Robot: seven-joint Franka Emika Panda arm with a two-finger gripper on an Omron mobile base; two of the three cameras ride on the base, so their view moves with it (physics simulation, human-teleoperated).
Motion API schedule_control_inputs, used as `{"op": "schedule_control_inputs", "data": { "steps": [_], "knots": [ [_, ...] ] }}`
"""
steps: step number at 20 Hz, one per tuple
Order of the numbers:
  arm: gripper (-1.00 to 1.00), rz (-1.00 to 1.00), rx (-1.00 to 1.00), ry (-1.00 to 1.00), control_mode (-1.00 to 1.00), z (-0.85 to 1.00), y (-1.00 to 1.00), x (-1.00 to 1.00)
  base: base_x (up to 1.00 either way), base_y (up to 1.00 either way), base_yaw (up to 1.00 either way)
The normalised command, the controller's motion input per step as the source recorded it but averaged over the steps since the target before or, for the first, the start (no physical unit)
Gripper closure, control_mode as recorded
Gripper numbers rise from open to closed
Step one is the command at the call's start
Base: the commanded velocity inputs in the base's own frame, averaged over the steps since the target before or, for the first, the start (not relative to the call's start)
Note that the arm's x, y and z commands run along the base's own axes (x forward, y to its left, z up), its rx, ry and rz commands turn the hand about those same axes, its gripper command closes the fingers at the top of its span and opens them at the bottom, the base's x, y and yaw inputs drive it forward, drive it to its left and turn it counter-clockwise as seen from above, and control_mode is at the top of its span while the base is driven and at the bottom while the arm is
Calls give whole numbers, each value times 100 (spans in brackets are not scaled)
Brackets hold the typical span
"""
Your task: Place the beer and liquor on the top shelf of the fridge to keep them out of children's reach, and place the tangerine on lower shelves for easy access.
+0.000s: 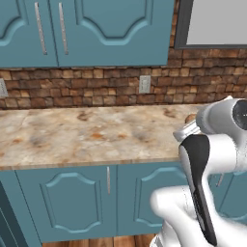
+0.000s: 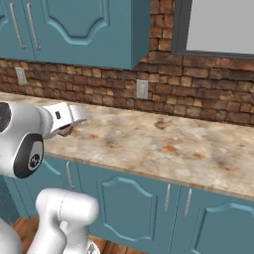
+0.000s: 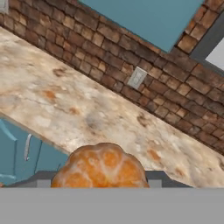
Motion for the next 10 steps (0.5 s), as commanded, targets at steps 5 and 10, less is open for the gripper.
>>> {"op": "schedule_control_inputs", "data": {
  "steps": [5, 10],
  "knots": [
    [100, 0, 0, 0, 100, 0, 0, 0, -86, -24, -7],
    [100, 0, 0, 0, 100, 0, 0, 0, -48, -69, -39]
  ]
}}
